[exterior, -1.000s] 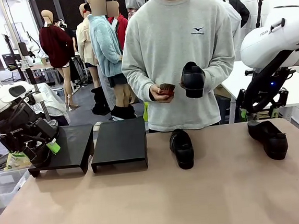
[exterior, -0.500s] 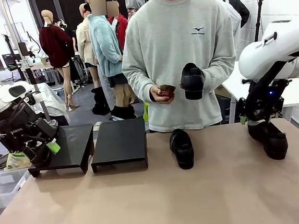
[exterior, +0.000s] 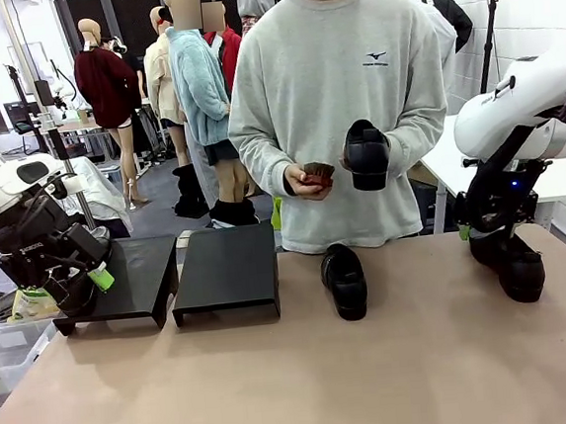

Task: Organize the shoes by placing them on the stand.
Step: Pick up one Shoe and place it in the middle of the table.

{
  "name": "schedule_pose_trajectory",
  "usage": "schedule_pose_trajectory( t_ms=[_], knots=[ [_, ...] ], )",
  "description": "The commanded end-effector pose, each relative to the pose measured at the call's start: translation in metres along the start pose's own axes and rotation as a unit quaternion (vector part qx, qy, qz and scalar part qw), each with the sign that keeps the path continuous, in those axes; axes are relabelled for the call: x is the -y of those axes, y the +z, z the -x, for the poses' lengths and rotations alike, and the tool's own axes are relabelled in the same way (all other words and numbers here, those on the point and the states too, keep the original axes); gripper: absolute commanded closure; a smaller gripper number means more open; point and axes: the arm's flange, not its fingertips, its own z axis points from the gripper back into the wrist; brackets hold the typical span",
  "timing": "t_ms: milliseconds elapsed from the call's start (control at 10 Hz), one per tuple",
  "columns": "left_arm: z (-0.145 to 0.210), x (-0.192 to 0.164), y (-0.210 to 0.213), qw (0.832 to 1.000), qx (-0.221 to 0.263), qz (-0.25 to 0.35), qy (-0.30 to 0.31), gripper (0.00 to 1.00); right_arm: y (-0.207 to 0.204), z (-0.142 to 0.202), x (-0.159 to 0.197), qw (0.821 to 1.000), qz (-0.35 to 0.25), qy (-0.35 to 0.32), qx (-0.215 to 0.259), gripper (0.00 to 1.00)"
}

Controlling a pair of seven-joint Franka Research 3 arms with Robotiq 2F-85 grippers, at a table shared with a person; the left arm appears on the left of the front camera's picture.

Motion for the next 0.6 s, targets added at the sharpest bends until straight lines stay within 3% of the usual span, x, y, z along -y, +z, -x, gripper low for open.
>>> schedule_pose_trajectory(
  t_ms=[0, 500],
  knots=[
    [0.001, 0.000, 0.001, 1.000, 0.000, 0.010, -0.004, 0.00, -0.012, -0.016, 0.007, 0.999, 0.016, 0.003, -0.042, 0.00],
    [0.001, 0.000, 0.001, 1.000, 0.000, 0.010, -0.004, 0.00, -0.034, -0.019, 0.014, 0.997, 0.019, -0.010, -0.072, 0.00]
  ],
)
